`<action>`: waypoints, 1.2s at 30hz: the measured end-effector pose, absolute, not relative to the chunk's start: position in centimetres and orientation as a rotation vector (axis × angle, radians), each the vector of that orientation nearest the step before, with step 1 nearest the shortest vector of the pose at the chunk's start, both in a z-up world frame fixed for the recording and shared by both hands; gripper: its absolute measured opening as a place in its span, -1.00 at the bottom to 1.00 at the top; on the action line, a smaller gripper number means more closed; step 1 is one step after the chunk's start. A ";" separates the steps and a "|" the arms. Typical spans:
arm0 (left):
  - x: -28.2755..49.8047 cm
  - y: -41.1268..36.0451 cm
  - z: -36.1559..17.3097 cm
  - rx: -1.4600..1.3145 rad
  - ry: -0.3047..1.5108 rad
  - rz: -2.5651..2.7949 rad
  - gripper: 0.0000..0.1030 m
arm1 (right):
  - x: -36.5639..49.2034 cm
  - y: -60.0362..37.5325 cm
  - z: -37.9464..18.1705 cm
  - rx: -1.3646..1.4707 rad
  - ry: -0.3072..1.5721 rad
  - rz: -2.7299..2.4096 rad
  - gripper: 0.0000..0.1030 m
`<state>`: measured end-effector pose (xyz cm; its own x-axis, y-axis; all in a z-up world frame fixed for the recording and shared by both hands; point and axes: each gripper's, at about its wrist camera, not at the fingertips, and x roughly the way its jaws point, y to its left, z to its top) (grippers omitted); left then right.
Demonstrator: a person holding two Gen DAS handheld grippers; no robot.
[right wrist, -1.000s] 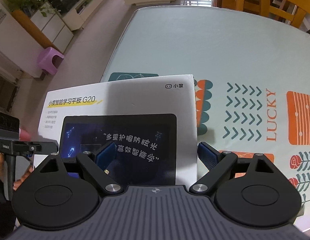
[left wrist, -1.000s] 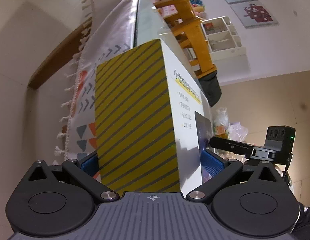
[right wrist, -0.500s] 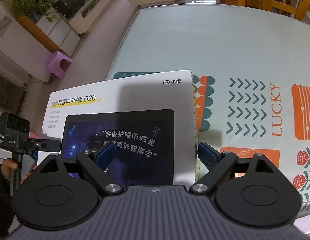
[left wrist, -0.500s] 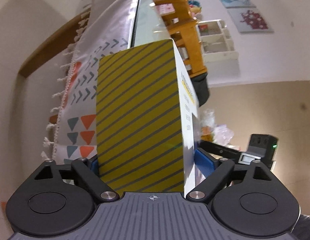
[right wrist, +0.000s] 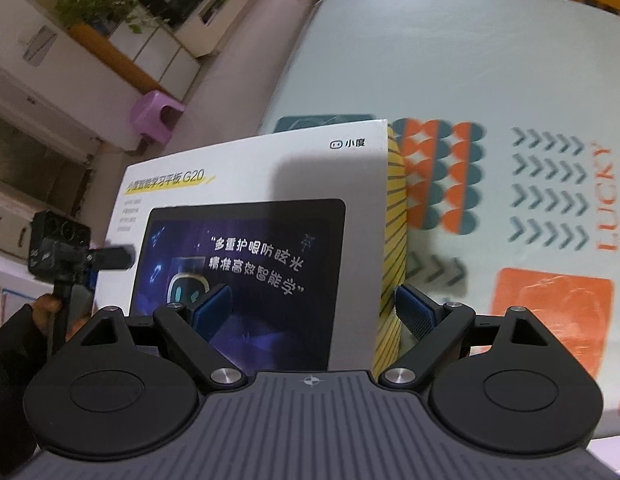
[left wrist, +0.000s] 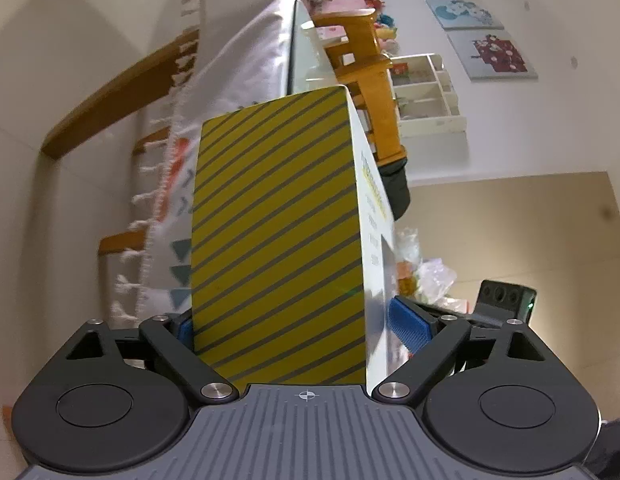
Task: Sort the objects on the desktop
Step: 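Close the left gripper on the yellow striped box side while the right gripper holds the box, then lift the tablet box off the table with both grippers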
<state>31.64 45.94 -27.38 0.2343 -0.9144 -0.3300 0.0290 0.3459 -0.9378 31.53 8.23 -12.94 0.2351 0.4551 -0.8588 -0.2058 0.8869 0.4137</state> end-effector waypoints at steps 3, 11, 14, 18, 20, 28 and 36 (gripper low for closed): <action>31.6 46.6 -27.8 -1.007 1.105 -0.835 0.72 | 31.7 8.4 -13.2 0.248 1.264 0.488 1.00; 32.1 47.0 -28.6 -1.025 1.085 -0.861 0.75 | 31.8 6.1 -13.9 0.361 1.288 0.530 1.00; 32.2 47.2 -28.9 -1.037 1.088 -0.875 0.75 | 31.9 5.3 -14.1 0.409 1.291 0.538 1.00; 32.4 47.3 -29.2 -1.044 1.084 -0.891 0.77 | 32.3 4.9 -14.5 0.449 1.308 0.557 1.00; 32.5 47.4 -29.4 -1.051 1.084 -0.895 0.78 | 32.6 4.7 -14.6 0.478 1.314 0.567 1.00; 33.2 46.9 -29.9 -1.057 1.085 -0.944 0.85 | 34.0 3.6 -16.4 0.566 1.375 0.590 1.00; 33.7 47.0 -29.9 -1.038 1.092 -0.969 0.86 | 34.1 2.5 -17.5 0.616 1.387 0.624 1.00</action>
